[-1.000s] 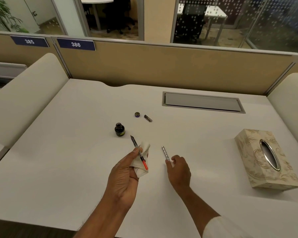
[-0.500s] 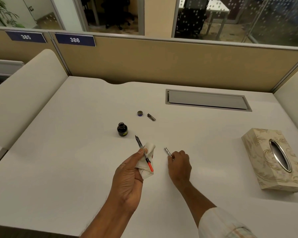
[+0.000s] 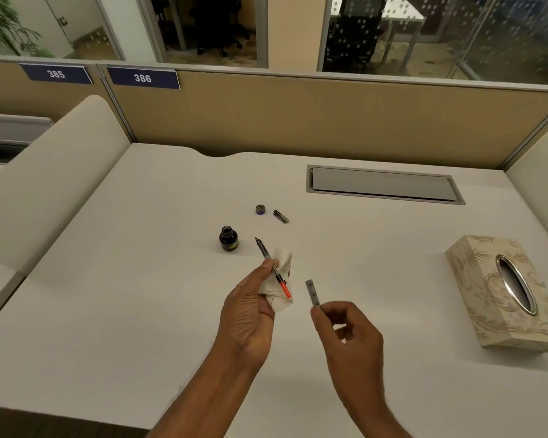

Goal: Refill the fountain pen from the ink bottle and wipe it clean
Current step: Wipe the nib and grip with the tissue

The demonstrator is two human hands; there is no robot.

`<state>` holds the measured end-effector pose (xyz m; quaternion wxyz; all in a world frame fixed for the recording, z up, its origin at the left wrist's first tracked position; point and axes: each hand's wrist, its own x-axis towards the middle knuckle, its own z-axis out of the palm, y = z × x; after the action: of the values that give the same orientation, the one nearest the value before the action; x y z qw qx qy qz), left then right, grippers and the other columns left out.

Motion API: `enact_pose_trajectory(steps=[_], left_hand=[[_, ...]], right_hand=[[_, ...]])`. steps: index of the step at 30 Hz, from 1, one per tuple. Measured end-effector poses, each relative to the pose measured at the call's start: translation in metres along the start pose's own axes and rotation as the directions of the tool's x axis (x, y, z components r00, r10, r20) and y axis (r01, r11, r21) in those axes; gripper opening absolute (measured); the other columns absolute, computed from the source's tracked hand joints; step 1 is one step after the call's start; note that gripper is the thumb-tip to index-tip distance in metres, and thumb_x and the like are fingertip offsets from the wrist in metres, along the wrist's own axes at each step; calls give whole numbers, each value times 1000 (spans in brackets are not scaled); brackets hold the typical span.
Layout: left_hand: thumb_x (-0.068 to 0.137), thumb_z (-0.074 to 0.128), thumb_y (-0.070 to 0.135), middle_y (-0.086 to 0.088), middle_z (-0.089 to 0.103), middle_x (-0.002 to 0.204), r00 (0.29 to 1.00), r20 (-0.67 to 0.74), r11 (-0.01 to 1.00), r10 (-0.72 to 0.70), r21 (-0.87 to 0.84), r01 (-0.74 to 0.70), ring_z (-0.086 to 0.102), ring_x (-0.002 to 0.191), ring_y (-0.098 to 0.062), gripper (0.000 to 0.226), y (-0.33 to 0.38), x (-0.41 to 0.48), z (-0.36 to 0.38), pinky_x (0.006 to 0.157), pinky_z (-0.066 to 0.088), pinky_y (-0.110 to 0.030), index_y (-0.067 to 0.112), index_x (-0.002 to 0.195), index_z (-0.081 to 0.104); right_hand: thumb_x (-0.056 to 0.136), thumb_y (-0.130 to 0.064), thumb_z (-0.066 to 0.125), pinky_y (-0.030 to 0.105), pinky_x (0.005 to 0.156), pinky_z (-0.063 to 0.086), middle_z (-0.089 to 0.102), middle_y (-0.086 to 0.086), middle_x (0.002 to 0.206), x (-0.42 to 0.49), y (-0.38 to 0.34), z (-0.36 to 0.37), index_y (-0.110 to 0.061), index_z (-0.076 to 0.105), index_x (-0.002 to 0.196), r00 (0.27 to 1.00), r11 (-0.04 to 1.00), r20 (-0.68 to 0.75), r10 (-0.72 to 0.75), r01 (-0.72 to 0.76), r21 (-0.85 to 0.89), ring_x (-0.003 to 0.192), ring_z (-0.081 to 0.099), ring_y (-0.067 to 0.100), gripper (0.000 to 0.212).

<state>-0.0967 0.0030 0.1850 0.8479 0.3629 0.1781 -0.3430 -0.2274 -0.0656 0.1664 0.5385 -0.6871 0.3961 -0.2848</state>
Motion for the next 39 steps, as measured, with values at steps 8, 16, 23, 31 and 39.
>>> enact_pose_trajectory(steps=[8,16,23,31,39], left_hand=[[76,71,14,-16,77,117,997,78,997,7,74,-12,72,114,-27,29,-3,-16,29,101,53,-36,5,102,80],[87,67,12,-12,79,113,994,106,992,17,125,-30,72,113,-26,17,-7,-26,43,97,54,-34,10,89,84],[94,63,11,-14,77,117,994,104,993,38,106,-49,73,112,-25,18,-8,-30,48,97,55,-34,7,102,79],[93,64,11,-13,77,117,994,95,993,50,97,-59,72,114,-26,17,-10,-33,49,96,56,-34,8,105,77],[93,64,12,-14,78,115,991,127,991,45,116,-60,70,118,-28,17,-18,-35,50,108,49,-40,9,102,78]], right_hand=[[83,-16,77,11,61,47,70,-12,73,-26,-37,-27,-25,70,75,996,1000,85,-12,10,17,68,60,6,14],[84,-20,77,12,61,49,71,-13,77,-21,-44,-33,-27,70,77,998,999,51,-27,26,22,70,61,6,12],[84,-25,76,19,59,52,70,-14,78,-19,-46,-39,-31,70,77,997,999,53,-47,47,-3,71,61,12,11],[85,-22,76,20,57,52,69,-18,81,-20,-48,-43,-33,67,78,993,992,55,-109,112,-55,74,62,11,16],[86,-21,76,14,58,51,68,-20,86,-18,-47,-47,-33,66,80,985,980,48,-165,170,-104,79,64,6,16]])
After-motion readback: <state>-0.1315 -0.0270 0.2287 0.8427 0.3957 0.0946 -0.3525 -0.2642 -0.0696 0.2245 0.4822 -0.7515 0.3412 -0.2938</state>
